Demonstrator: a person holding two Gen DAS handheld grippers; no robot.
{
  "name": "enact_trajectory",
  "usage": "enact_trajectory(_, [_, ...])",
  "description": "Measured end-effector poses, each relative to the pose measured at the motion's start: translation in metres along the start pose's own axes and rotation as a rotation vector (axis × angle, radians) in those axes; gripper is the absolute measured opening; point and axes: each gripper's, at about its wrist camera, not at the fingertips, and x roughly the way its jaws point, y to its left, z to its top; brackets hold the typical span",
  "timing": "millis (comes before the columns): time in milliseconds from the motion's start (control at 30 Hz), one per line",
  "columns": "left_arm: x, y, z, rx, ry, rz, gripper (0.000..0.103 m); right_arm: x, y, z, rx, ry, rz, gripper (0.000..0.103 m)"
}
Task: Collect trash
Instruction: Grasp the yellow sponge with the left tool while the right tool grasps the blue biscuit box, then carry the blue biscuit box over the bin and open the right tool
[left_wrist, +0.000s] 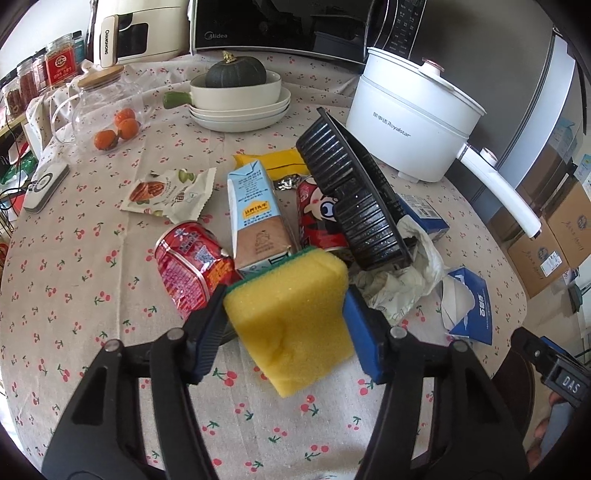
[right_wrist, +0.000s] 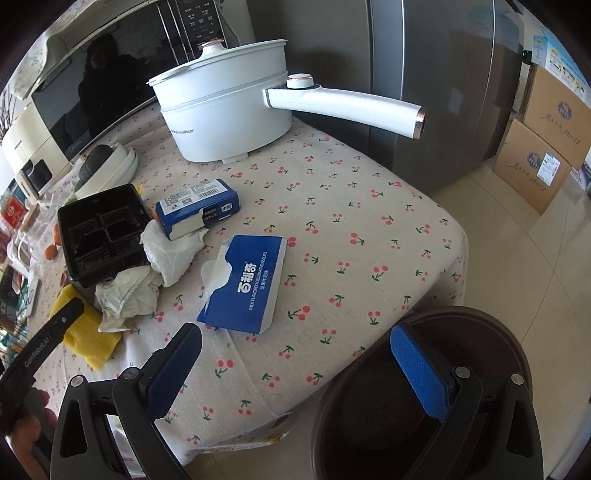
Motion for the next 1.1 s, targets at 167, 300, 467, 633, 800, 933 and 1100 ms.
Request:
enact_trajectory(167, [-0.015,0.009,0.000,-0.003,0.011,-0.058,0.062,0.015,0.017,0.005,-0.015,0.003,-0.017,0.103])
enact_trajectory(300, [-0.030,0.017,-0.003,0.013,0.012,-0.087,0.061,0.031,0.031,0.005,-0.008,0.014,-0.007,0.103])
enact_trajectory(467, [-0.045,0.031,-0.005,0.023,0.027,-0.127,0.061,0.051,0.049,0.002,-0.010,0.022,-0.023,0.102])
enact_trajectory(633, [-0.054,0.047,-0.010,0.040,0.032,-0.135,0.061,0.065,0.061,-0.002,-0.050,0.043,-0.082,0.083])
enact_trajectory(800, [-0.062,0.064,-0.012,0.019,0.038,-0.147,0.061,0.067,0.062,0.000,-0.055,0.052,-0.102,0.071])
enact_trajectory(933, [-0.070,0.068,-0.013,0.024,0.032,-0.162,0.061,0.058,0.065,0.002,-0.066,0.048,-0.105,0.067])
enact_trajectory(1100, [-0.076,0.065,-0.016,0.036,0.029,-0.185,0.061,0.041,0.067,0.001,-0.094,0.046,-0.086,0.066])
